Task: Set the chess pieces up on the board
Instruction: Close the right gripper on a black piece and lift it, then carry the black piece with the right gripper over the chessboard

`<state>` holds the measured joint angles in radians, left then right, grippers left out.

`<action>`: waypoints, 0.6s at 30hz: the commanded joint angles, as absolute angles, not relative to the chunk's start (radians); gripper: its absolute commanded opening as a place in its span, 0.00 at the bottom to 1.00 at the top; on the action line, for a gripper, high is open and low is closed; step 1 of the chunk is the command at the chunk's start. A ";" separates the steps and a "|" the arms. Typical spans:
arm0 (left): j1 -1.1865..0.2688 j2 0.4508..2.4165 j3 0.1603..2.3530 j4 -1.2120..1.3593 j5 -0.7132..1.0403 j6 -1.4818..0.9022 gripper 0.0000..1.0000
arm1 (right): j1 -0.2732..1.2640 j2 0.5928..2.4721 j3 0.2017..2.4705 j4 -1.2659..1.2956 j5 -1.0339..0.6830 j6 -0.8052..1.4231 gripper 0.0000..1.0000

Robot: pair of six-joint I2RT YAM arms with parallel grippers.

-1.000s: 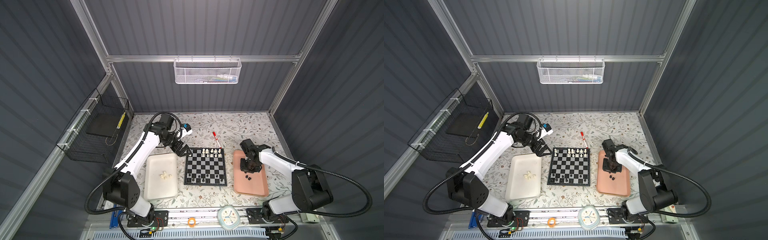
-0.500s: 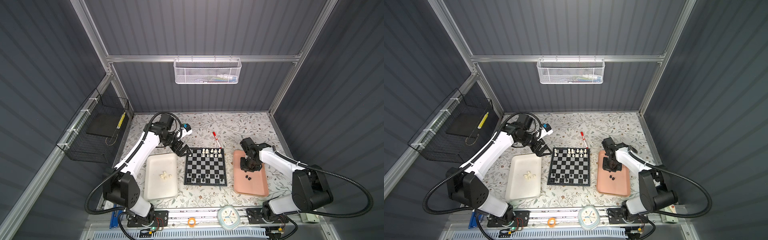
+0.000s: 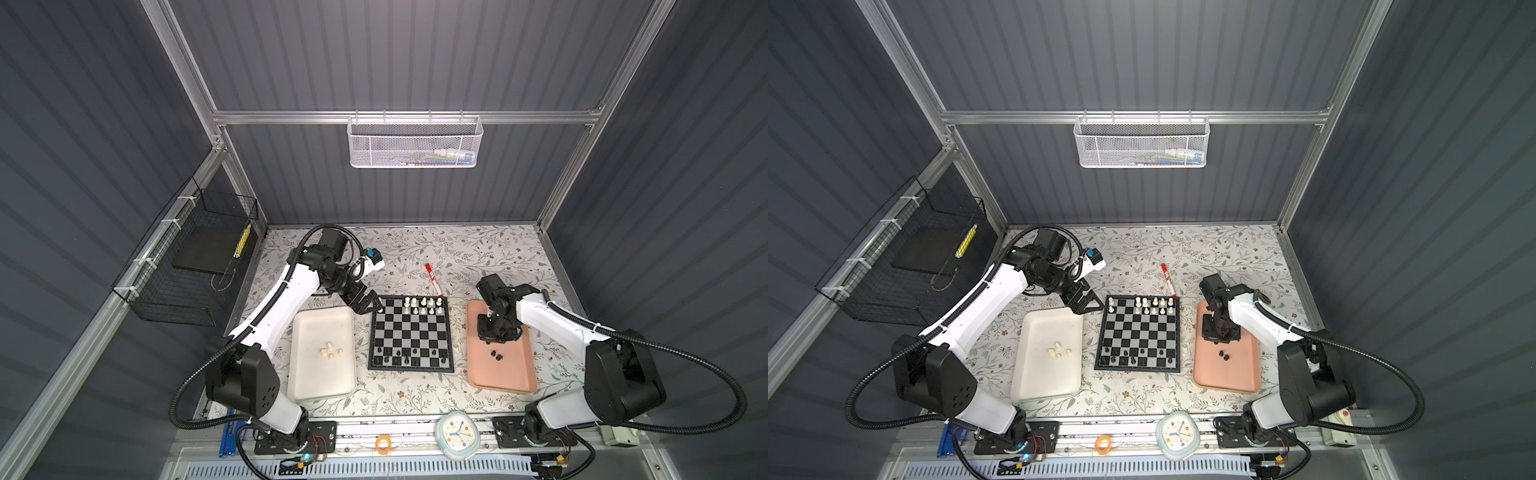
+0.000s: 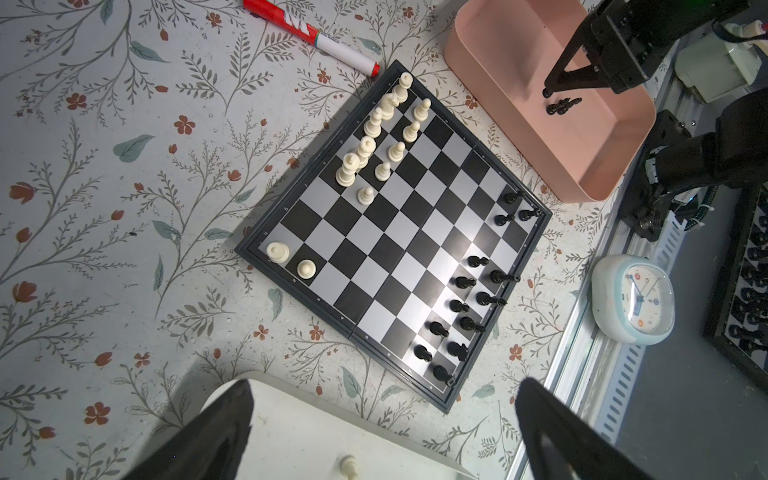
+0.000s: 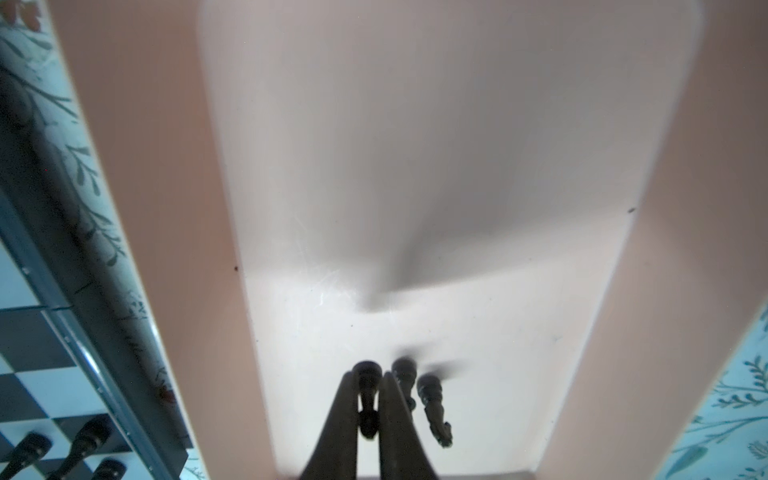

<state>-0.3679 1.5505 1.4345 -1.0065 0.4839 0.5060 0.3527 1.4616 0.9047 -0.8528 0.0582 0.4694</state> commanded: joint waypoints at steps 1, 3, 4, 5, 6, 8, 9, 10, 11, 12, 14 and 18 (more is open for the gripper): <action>-0.373 1.542 1.446 -1.028 0.502 0.526 1.00 | 0.367 1.457 0.932 -0.894 0.054 0.471 0.12; -0.373 1.551 1.455 -1.033 0.503 0.526 1.00 | 0.373 1.455 0.936 -0.900 0.054 0.472 0.12; -0.373 1.556 1.460 -1.039 0.503 0.525 0.99 | 0.376 1.454 0.939 -0.903 0.053 0.473 0.12; -0.373 1.560 1.467 -1.043 0.511 0.525 0.99 | 0.378 1.454 0.943 -0.908 0.055 0.474 0.12; -0.373 1.565 1.475 -1.050 0.521 0.525 0.99 | 0.383 1.453 0.947 -0.914 0.056 0.476 0.12; -0.373 1.574 1.486 -1.057 0.526 0.524 1.00 | 0.391 1.454 0.956 -0.923 0.059 0.476 0.12; -0.373 1.577 1.488 -1.058 0.527 0.525 1.00 | 0.395 1.454 0.960 -0.926 0.060 0.476 0.12; -0.372 1.578 1.488 -1.058 0.524 0.525 1.00 | 0.400 1.453 0.965 -0.932 0.062 0.476 0.12; -0.373 1.579 1.487 -1.057 0.522 0.525 0.99 | 0.405 1.454 0.970 -0.935 0.063 0.477 0.12; -0.372 1.579 1.484 -1.056 0.523 0.525 1.00 | 0.410 1.455 0.975 -0.938 0.064 0.478 0.12; -0.373 1.577 1.480 -1.053 0.520 0.525 1.00 | 0.422 1.455 0.983 -0.943 0.063 0.482 0.12; -0.373 1.568 1.480 -1.040 0.493 0.517 1.00 | 0.449 1.456 1.002 -0.957 0.060 0.493 0.12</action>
